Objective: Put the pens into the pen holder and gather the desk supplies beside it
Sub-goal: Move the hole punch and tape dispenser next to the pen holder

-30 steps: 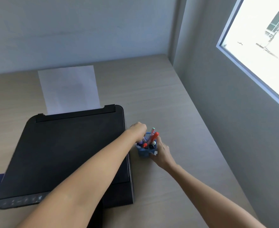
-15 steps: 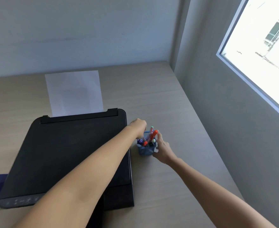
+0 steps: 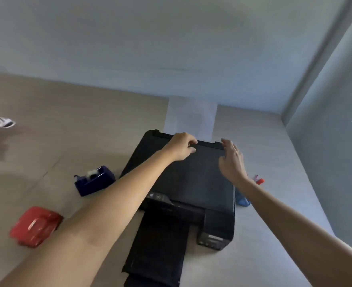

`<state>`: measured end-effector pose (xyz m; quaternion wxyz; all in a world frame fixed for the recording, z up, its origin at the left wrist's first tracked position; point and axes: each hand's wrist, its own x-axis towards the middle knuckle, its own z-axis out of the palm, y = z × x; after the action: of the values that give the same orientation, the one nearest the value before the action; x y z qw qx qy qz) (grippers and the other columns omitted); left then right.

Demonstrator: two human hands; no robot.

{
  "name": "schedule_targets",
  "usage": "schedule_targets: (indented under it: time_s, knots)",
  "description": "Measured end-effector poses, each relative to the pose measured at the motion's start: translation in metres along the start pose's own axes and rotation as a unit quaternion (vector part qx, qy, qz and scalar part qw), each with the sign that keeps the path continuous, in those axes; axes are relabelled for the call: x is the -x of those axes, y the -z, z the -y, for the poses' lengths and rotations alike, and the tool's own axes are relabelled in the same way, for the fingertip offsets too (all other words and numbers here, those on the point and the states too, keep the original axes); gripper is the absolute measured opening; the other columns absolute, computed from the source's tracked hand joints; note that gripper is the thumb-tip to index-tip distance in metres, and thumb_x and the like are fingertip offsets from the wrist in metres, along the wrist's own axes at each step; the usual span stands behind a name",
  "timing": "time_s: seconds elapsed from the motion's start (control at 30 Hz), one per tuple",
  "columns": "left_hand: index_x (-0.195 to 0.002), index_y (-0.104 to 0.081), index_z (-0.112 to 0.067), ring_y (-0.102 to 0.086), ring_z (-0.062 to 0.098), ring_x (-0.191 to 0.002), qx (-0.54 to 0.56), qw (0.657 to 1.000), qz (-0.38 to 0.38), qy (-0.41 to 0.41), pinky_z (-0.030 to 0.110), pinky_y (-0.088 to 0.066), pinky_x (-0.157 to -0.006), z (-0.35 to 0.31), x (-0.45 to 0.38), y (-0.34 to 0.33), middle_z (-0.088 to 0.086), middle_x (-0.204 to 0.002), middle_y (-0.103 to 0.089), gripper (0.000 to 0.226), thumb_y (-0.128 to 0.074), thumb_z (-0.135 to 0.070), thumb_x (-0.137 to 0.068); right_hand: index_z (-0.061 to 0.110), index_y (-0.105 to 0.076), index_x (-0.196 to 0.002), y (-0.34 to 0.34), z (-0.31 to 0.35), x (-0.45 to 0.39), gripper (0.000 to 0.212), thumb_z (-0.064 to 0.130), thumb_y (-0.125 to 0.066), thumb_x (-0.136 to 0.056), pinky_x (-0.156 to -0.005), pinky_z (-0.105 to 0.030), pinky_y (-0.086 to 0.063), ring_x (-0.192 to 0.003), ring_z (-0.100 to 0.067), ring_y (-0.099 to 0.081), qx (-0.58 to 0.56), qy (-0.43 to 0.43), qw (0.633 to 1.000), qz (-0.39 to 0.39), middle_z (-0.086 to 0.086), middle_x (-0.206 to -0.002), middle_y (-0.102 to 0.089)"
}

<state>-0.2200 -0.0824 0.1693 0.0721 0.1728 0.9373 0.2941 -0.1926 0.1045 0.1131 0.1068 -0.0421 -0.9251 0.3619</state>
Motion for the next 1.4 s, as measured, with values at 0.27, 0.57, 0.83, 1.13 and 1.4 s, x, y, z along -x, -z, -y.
schedule_targets:
  time_s: [0.27,0.57,0.83,1.13,1.4]
  knots:
    - [-0.127,-0.061,-0.004,-0.064,0.027,-0.113,0.034,0.976,-0.096,0.194,0.031,-0.048,-0.096,0.186,0.152,0.085,0.014,-0.124,-0.067,0.04,-0.067,-0.009,-0.087,0.01,-0.044,-0.137,-0.16,0.166,0.027,0.055,-0.003,-0.05,-0.084,-0.097,-0.034,-0.039,-0.125,-0.033,-0.047,0.016,0.156,0.975,0.157,-0.016,-0.134,-0.051]
    - [-0.13,-0.051,-0.002,-0.051,0.034,-0.125,0.025,0.885,-0.085,0.458,0.039,-0.041,-0.104,0.381,0.315,0.083,0.018,-0.137,-0.054,0.048,-0.058,-0.028,-0.091,0.007,-0.041,-0.134,-0.318,0.237,0.039,0.055,0.007,-0.062,-0.083,-0.095,-0.042,-0.046,-0.118,-0.035,-0.051,0.174,0.187,0.906,0.339,-0.02,-0.133,-0.048]
    - [-0.112,-0.067,-0.005,-0.064,0.026,-0.095,0.266,0.831,-0.075,0.483,0.028,-0.042,-0.081,0.432,0.335,0.058,0.011,-0.102,-0.07,0.026,-0.064,-0.02,-0.09,0.005,-0.034,-0.138,-0.392,0.231,0.011,0.084,0.007,-0.08,-0.067,-0.098,-0.043,-0.046,-0.121,-0.037,-0.046,0.249,0.172,0.868,0.395,-0.02,-0.134,-0.043]
    - [-0.113,-0.064,-0.013,-0.06,0.024,-0.098,0.373,0.79,-0.056,0.484,0.035,-0.043,-0.092,0.441,0.346,0.077,0.007,-0.103,-0.067,0.022,-0.062,-0.019,-0.092,0.011,-0.052,-0.1,-0.411,0.238,0.026,0.047,0.027,-0.082,-0.068,-0.069,-0.033,-0.047,-0.087,-0.025,-0.056,0.197,0.125,0.878,0.419,-0.008,-0.098,-0.059]
    - [-0.089,-0.062,-0.015,-0.067,0.004,-0.05,0.435,0.808,-0.096,0.386,0.019,-0.058,-0.05,0.383,0.306,0.138,-0.007,-0.056,-0.072,0.01,-0.055,-0.011,-0.096,0.016,-0.055,-0.095,-0.338,0.282,0.017,0.042,0.03,-0.081,-0.065,-0.07,-0.037,-0.06,-0.085,-0.022,-0.064,0.09,0.137,0.916,0.367,-0.003,-0.096,-0.064]
